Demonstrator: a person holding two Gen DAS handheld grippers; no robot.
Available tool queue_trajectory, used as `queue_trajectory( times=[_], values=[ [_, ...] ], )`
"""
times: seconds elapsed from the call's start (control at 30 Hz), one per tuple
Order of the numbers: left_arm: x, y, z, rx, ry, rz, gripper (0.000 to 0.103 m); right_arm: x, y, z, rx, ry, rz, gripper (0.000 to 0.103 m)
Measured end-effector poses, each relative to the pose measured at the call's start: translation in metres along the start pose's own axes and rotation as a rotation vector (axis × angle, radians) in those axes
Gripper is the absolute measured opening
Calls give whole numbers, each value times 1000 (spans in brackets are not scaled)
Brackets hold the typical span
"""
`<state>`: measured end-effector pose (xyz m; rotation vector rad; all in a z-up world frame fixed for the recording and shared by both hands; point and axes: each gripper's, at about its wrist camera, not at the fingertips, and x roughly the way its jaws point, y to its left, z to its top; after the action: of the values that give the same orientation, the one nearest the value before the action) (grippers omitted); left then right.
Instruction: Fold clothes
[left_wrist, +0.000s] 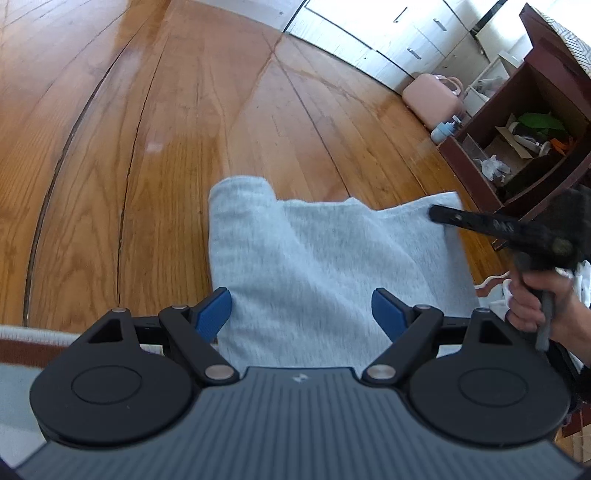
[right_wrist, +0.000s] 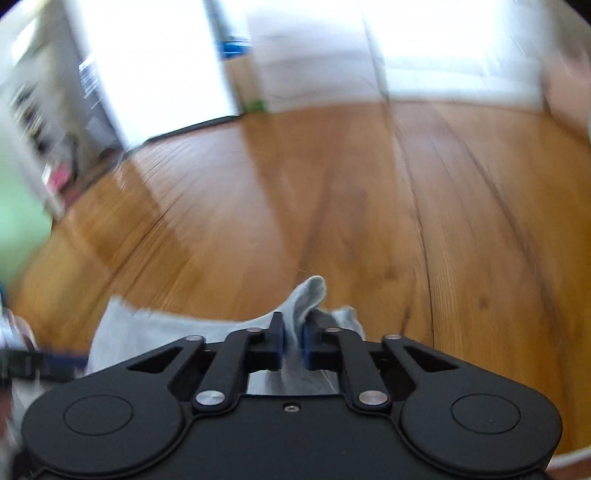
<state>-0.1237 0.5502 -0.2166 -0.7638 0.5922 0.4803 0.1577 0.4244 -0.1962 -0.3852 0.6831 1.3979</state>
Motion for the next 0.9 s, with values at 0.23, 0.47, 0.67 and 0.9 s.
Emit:
queue_trajectory(
  times=[0.23, 0.47, 0.67, 0.9],
  values=[
    [2, -2, 7, 24, -33, -3, 83, -20, 107, -29, -558, 40, -49, 6],
    [7, -3, 5, 47, -42, 72, 83, -10, 72, -1, -478, -53, -363, 4],
    [20, -1, -1, 56, 9, 194, 83, 35, 5, 22, -187, 74, -360, 4],
    [16, 0, 5, 30, -5, 219, 83, 54, -15, 20, -9, 226, -511, 35]
  ],
)
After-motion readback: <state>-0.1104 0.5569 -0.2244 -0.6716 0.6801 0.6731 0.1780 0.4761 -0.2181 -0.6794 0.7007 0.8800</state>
